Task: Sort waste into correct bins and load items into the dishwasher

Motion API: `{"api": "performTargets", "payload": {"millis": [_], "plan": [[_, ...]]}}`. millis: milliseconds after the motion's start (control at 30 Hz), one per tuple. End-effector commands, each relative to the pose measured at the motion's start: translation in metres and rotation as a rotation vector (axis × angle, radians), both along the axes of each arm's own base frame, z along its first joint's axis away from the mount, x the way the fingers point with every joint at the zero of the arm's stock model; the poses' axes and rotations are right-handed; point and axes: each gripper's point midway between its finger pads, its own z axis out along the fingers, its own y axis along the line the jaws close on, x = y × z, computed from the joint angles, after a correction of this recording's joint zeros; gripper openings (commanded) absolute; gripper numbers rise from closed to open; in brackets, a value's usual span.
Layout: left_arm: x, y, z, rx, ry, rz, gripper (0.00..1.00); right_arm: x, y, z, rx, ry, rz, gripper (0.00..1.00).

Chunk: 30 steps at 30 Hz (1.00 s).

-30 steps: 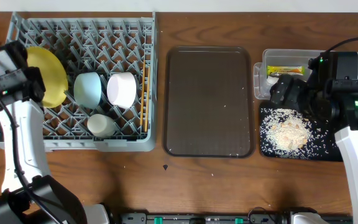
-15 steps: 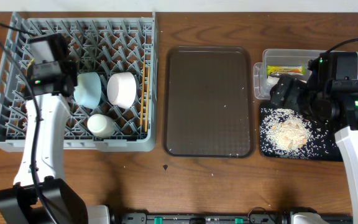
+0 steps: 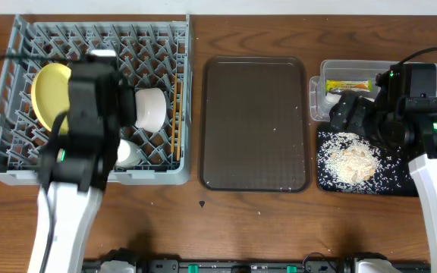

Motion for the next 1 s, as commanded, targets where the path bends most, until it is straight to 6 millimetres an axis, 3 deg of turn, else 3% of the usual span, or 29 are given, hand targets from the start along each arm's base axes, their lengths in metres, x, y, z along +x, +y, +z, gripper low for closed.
{"api": "performTargets", "payload": {"millis": [0, 200, 400, 567, 700, 733, 967], "plan": [[-0.028, -0.013, 0.028, -0.053, -0.079, -0.04, 0.81, 0.004, 0.001, 0.004, 0.003, -0.019, 0.0, 0.99], [-0.064, -0.008, 0.038, -0.056, -0.093, -0.045, 0.86, 0.003, 0.001, 0.003, 0.003, -0.016, 0.0, 0.99], [-0.09, -0.005, 0.017, -0.045, 0.023, -0.052, 0.88, 0.003, 0.001, 0.003, 0.003, -0.016, 0.0, 0.99], [-0.098, -0.005, 0.006, -0.04, 0.083, -0.055, 0.89, 0.003, 0.001, 0.003, 0.003, -0.016, 0.0, 0.99], [-0.097, -0.005, 0.005, -0.04, 0.087, -0.055, 0.9, 0.003, 0.001, 0.003, 0.003, -0.016, 0.0, 0.99], [-0.097, -0.005, 0.005, -0.04, 0.087, -0.055, 0.95, 0.003, 0.001, 0.003, 0.003, -0.016, 0.0, 0.99], [-0.097, -0.005, 0.005, -0.039, 0.087, -0.055, 0.95, 0.003, 0.001, 0.003, 0.003, -0.016, 0.0, 0.99]]}}
